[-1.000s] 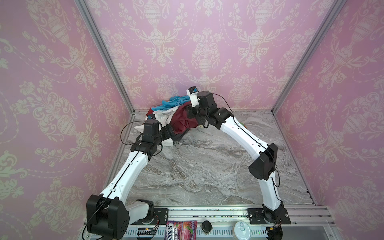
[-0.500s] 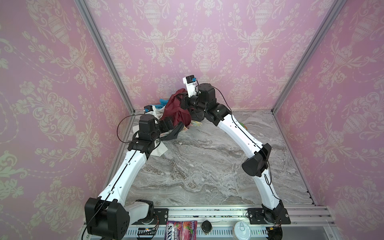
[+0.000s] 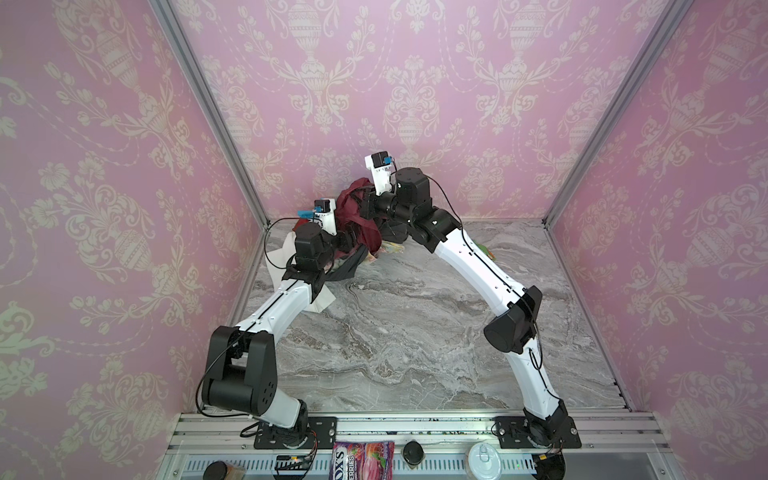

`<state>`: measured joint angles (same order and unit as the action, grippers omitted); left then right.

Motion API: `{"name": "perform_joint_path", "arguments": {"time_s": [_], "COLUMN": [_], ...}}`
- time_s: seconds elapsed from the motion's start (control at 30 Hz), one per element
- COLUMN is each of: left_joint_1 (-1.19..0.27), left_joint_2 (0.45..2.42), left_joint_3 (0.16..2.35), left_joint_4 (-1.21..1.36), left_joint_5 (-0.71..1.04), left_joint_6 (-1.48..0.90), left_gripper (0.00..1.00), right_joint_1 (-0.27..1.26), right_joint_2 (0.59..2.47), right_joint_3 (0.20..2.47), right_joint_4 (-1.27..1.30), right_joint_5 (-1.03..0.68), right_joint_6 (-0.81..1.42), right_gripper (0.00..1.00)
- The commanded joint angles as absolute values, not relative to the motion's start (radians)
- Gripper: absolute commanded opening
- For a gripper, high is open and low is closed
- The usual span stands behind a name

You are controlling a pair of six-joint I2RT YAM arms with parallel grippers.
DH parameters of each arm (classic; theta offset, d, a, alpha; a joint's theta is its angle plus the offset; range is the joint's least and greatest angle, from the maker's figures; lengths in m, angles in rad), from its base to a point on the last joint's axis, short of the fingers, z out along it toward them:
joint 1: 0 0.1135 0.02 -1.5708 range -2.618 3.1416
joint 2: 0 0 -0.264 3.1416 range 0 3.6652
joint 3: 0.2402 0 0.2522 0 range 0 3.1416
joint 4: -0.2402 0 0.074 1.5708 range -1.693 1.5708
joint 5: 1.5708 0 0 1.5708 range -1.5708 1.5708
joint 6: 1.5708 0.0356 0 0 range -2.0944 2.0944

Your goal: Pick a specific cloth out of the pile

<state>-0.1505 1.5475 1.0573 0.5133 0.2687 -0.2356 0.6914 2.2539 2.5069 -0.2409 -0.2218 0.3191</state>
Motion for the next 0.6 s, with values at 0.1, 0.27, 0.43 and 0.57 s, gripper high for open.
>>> {"name": "perform_joint_path", "arguments": {"time_s": [0.1,0.27,0.43,0.57], "left_joint_1": [-0.137,-0.125,-0.087,-0.064], "left_joint_2": [1.574,1.546,1.511,1.502], "left_joint_3": [1.176,1.229,1.238,1.313], "left_joint_4": [0.691,0.645,0.71,0.645], "left_joint_5": [0.372,0.362,0.322,0.278], "left_joint_6": [-0.288,-0.323,-0.428,-0.466], "left_gripper": [0.0,0.0,0.0,0.0], "right_joint_1": [0.673,0.649,0.631,0.621], "right_joint_2": [2.168,2.119,2.088,2.018], "right_joint_3": [2.431,2.264,2.123,1.964], "right_joint_4": [-0.149,-0.106,-0.083,-0.034], "right_joint_5": [-0.245,-0.233,-0.25,-0.249], "right_joint_6": [0.334,0.338,0.29,0.246], "right_gripper": [0.0,0.03,0.65,0.91]}}
